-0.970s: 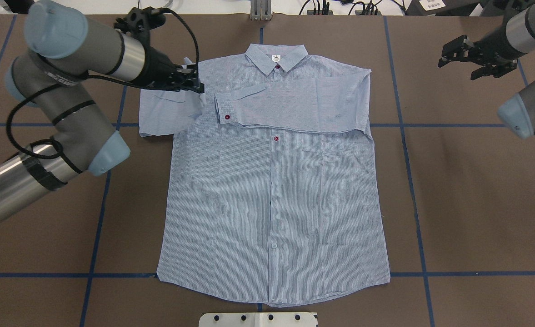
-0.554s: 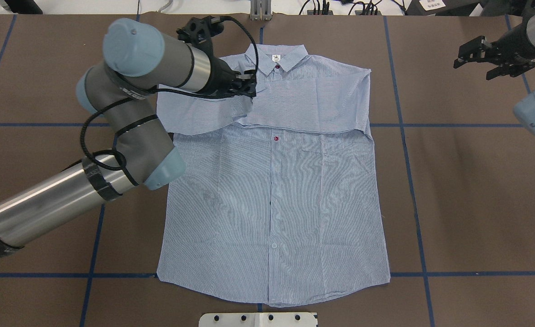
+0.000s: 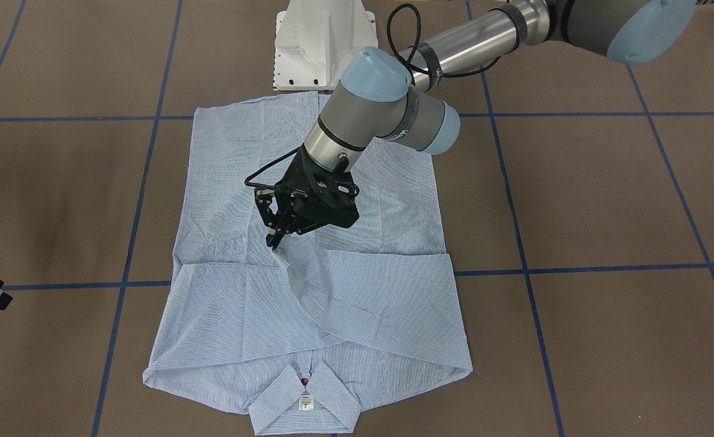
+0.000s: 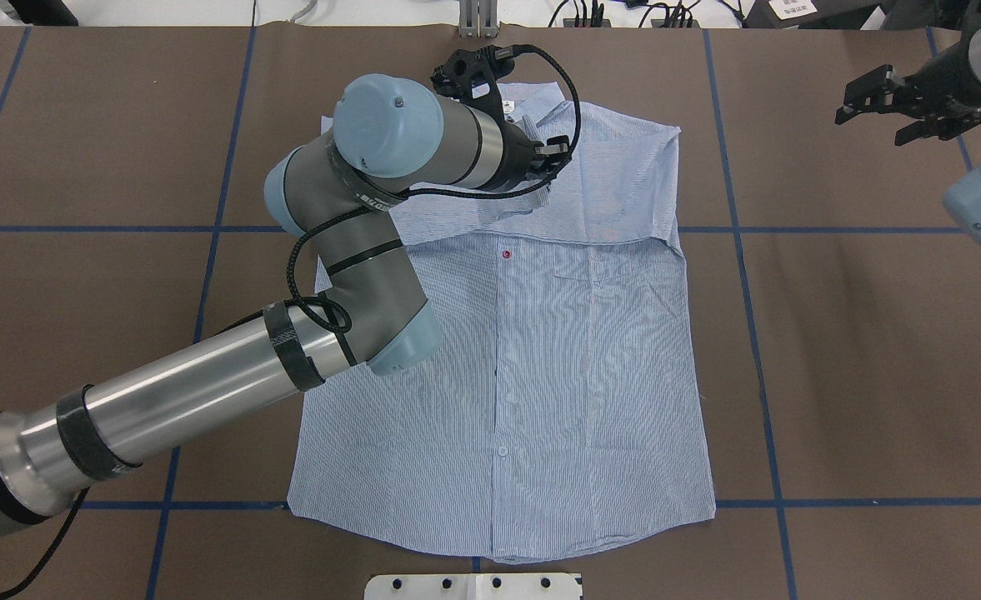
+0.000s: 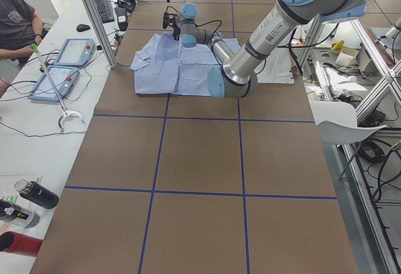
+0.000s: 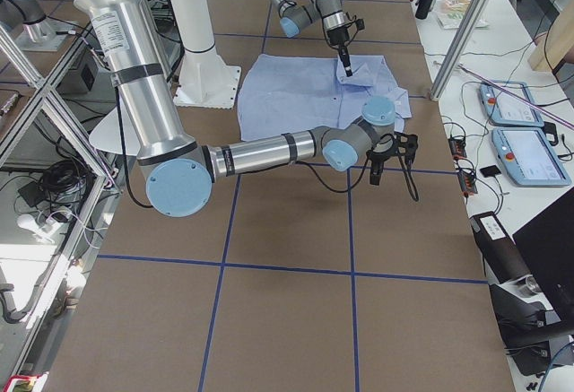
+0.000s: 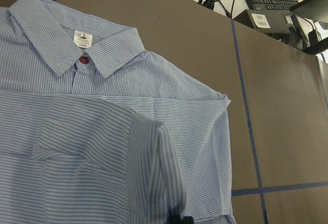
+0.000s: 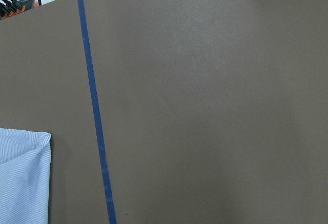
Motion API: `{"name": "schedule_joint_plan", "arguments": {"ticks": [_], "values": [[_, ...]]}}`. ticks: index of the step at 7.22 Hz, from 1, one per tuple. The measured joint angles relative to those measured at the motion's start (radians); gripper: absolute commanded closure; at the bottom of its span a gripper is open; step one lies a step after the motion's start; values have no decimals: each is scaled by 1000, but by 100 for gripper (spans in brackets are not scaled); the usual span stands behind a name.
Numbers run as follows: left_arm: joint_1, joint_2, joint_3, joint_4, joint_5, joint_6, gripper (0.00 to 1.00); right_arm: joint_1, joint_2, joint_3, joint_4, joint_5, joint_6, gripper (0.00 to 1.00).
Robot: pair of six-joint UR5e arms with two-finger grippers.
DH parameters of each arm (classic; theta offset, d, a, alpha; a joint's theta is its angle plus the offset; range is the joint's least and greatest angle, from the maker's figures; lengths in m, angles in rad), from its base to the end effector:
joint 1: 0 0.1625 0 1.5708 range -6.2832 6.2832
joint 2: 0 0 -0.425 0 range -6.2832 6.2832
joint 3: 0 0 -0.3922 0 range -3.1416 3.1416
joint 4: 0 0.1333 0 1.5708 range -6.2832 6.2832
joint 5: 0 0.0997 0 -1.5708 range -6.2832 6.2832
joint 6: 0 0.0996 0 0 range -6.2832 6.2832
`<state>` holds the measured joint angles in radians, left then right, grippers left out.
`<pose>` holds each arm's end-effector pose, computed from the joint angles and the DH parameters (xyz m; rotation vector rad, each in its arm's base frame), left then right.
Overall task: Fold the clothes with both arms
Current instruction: 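Carry the grasped sleeve with the left gripper across the shirt toward the collar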
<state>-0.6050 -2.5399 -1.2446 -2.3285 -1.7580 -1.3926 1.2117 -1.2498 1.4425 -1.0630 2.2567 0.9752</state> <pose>0.5743 -0.5367 0.0862 0.3898 1.3522 -0.2231 -0.1609 -0.6285 0.4853 0.1219 -0.9345 0.3301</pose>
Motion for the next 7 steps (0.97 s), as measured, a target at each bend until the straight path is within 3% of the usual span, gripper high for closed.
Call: {"name": "schedule_joint_plan", "arguments": {"ticks": [6,7], "values": [[69,-60,74,-4,101,-1,100,2,4,-2,0,-1,0,0],[76,-77,95,-5,110,-2,57,2,4,-2,0,-1,0,0]]}}
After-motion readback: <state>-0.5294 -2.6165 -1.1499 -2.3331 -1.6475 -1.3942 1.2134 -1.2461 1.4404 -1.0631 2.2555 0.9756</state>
